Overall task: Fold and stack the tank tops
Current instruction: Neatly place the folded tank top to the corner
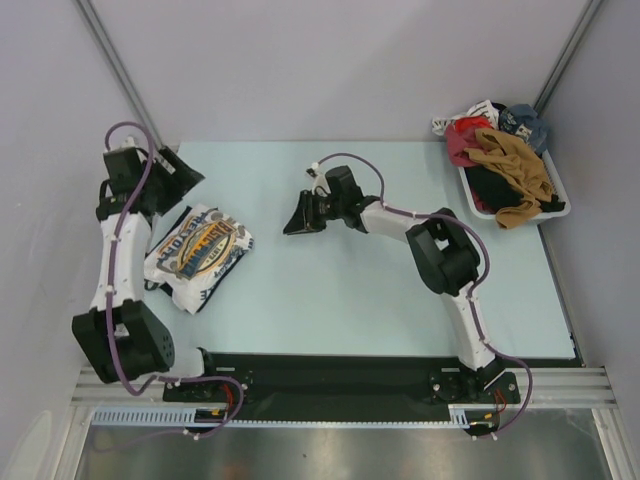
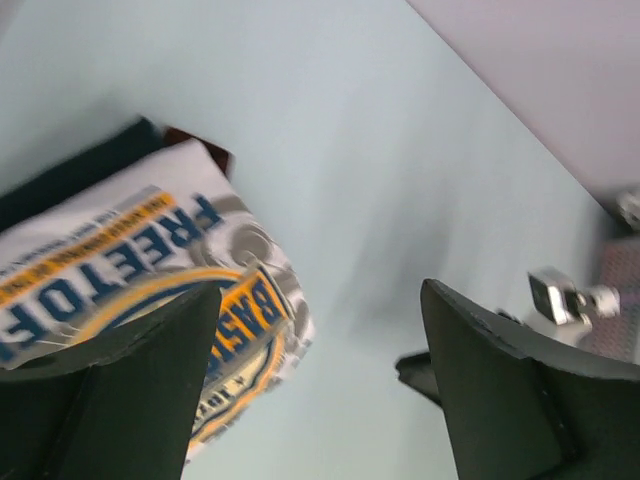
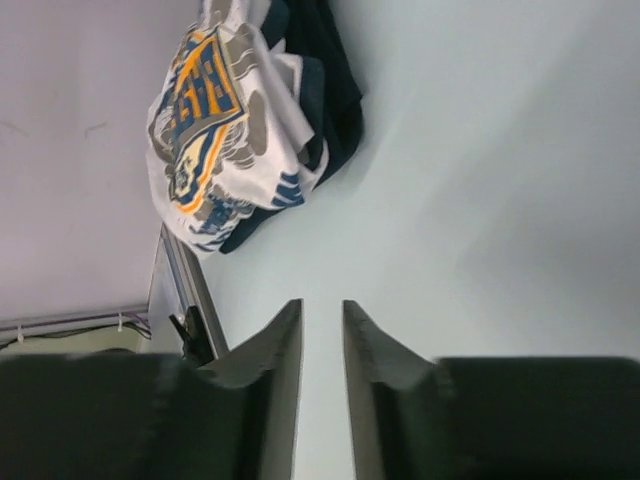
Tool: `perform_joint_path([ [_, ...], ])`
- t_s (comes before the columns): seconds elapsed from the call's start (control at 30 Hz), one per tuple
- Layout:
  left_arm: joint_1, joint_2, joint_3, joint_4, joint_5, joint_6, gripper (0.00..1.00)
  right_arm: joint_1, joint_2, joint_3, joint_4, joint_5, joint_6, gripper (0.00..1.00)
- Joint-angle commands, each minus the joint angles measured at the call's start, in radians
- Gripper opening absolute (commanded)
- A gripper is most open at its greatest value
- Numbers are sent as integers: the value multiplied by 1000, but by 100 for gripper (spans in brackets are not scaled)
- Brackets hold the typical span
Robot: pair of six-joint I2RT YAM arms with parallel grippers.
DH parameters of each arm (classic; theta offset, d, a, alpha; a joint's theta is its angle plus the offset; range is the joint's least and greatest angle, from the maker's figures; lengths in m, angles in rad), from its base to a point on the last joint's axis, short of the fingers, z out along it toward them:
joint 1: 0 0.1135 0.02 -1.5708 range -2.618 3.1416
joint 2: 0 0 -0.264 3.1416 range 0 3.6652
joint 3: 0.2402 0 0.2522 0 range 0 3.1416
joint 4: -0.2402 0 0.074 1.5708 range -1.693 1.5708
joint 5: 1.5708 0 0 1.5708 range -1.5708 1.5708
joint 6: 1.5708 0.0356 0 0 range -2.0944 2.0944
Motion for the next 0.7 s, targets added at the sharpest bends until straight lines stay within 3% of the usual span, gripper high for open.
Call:
perform_joint_path([
  [0.0,-3,-84,-198,166,346,-55,86,1,-118,-101,110,-48,-40,23],
  [0.07,2,-150,-354,367,479,-136,86,-14,-167,-182,143,-54,-41,18],
  [0.13,2,-183,-445,584,523,-195,86,-31,-201,-245,201,-86,-7,13],
  [0.33,23,-201,-691,934,508,-316,84,-72,-310,-440,417,-143,82,5],
  [0.4,72,-154,-806,1071,519,-406,82,-74,-353,-486,398,-137,52,4],
  [0.53,128,45,-941,1530,549,-580,79,-69,-410,-549,371,-129,21,2],
  [0.67,128,234,-975,1742,543,-670,81,-65,-467,-595,312,-112,-20,2],
])
